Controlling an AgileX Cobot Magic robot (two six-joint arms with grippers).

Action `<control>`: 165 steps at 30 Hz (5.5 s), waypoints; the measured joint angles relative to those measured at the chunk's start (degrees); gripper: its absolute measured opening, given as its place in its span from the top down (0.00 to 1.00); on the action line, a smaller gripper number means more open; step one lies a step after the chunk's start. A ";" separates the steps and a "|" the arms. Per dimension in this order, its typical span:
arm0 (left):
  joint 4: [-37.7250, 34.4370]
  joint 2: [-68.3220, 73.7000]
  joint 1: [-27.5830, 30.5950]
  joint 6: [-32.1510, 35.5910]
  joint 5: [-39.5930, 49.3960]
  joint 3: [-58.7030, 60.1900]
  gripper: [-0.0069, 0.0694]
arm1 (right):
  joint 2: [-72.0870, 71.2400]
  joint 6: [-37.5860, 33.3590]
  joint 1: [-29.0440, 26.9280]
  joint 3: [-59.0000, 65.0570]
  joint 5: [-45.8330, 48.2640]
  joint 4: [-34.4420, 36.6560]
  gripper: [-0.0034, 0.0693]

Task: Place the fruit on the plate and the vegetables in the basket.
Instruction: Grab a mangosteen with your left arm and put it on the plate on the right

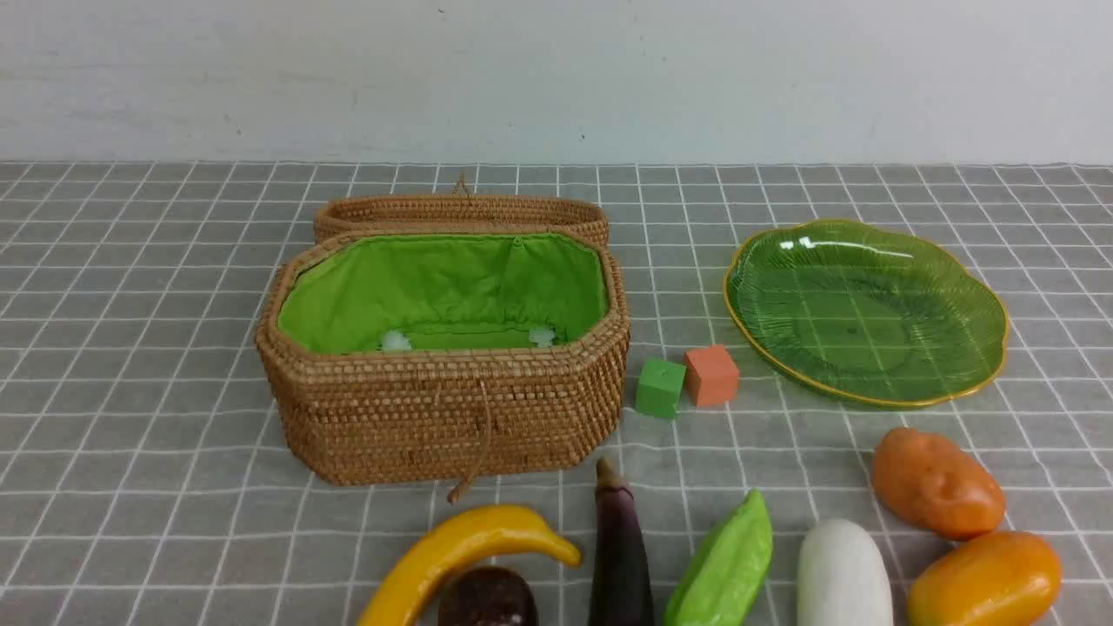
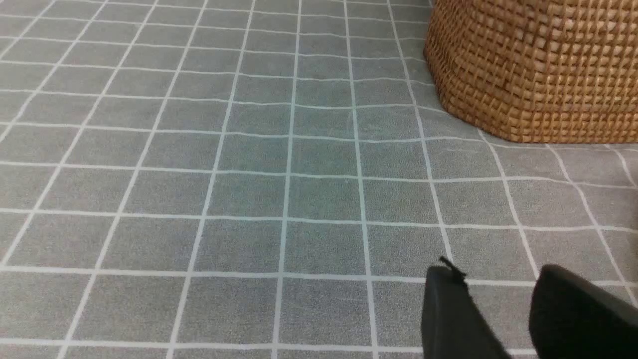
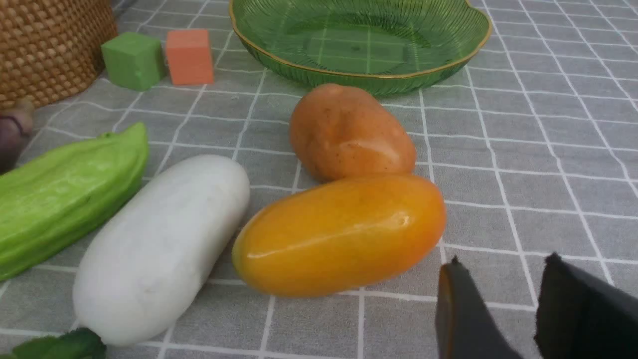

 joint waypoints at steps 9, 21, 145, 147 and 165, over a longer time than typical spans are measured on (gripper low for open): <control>0.00 0.00 0.00 0.00 0.00 0.00 0.60 | 0.00 0.00 0.00 0.00 0.00 0.00 0.62; 0.00 0.00 0.00 0.00 0.00 0.00 0.60 | 0.00 0.00 0.00 0.00 0.00 0.00 0.62; -20.53 95.44 -30.42 -1.37 21.83 -63.10 0.27 | 0.00 -0.05 0.00 0.00 0.00 0.00 0.62; -20.53 94.92 -30.42 -1.37 22.03 -63.10 0.27 | 0.00 -0.05 0.00 0.00 0.00 0.00 0.62; -30.52 95.81 -30.42 10.75 29.37 -84.18 0.27 | 0.00 -0.05 0.00 0.00 0.00 0.00 0.62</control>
